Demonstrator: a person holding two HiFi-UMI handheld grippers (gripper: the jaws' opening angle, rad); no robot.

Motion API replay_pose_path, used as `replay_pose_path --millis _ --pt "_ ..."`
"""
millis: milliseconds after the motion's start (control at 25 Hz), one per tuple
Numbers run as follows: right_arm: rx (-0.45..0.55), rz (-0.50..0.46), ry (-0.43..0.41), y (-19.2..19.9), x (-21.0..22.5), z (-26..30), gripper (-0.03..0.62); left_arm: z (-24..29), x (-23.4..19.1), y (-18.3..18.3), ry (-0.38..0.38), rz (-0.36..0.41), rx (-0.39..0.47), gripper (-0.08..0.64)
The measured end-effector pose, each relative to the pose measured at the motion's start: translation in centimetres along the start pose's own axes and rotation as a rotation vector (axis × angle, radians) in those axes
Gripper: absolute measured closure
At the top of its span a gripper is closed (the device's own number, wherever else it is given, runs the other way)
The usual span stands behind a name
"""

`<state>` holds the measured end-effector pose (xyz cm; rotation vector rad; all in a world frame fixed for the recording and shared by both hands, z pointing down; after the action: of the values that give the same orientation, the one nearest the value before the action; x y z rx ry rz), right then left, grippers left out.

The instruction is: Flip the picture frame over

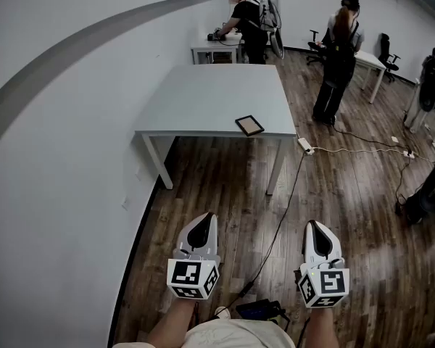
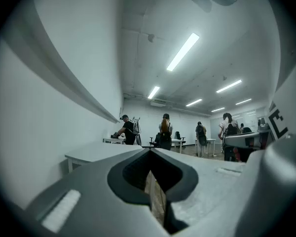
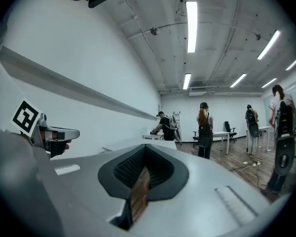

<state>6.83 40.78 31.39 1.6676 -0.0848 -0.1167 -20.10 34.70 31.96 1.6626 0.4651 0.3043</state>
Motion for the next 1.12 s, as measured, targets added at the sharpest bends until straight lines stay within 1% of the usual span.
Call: replay_pose_path --millis 600,1120 --pt "0.005 -0.004 0.007 -0.2 0.8 -0.9 0.571 0.0 1.2 -0.1 0.001 0.004 0.003 0.560" --pt "0.011 0.034 0.010 0.4 1.8 -1.7 0.571 -0.1 3.1 0.1 0.013 0.013 -0.009 0.560"
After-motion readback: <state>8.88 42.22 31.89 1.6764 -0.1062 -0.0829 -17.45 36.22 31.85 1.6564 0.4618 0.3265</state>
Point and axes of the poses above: the fingertips, and each gripper's own axes: z forward along the fingers, x to its right, y out of its underside, the point moved 6 cm from there along -z, backward along the fingers, and after that the axes turned 8 degrees about x, right-handed, at the moved point
